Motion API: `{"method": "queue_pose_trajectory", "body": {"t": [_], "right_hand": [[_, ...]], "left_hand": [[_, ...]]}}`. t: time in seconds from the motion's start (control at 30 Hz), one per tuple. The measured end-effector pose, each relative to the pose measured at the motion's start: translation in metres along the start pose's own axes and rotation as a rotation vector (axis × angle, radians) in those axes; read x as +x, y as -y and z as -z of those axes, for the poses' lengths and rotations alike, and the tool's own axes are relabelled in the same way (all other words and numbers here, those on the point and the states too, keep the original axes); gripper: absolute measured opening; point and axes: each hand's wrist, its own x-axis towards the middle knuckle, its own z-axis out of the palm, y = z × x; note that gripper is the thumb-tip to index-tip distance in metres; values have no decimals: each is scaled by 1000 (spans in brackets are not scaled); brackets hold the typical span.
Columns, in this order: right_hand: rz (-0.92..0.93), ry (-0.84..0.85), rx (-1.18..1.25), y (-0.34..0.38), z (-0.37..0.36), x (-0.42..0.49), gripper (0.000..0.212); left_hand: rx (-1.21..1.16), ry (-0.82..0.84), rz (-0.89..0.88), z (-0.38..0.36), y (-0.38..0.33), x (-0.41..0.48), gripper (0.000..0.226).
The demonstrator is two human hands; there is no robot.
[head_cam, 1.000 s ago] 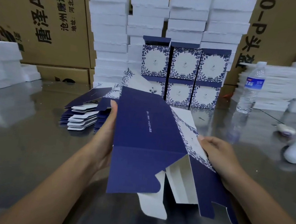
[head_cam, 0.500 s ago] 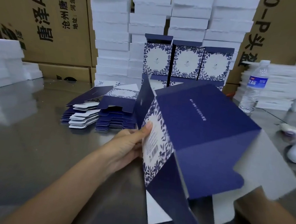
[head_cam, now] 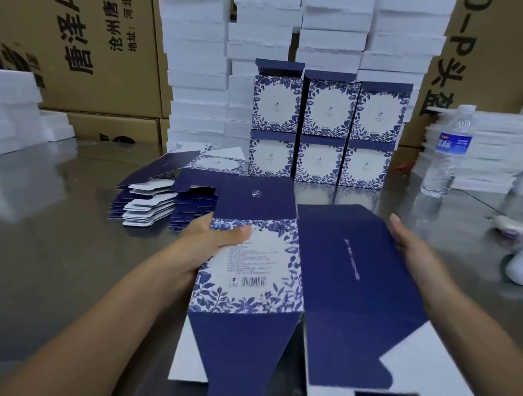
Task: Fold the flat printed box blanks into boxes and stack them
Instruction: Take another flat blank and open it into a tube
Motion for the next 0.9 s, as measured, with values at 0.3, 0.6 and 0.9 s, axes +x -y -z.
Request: {"method": "queue_pose_trajectory", "body": {"t": [0.3, 0.6, 0.9], "right_hand": [[231, -147, -365, -15, 2, 5, 39], [204, -102, -405, -18, -2, 4, 42], [221, -183, -357, -16, 5, 8, 44]], "left_hand": [[316, -286, -97, -8, 0, 4, 41], [308, -435, -131, -5, -1, 9, 41], [267, -219, -18, -9, 3, 5, 44]]}}
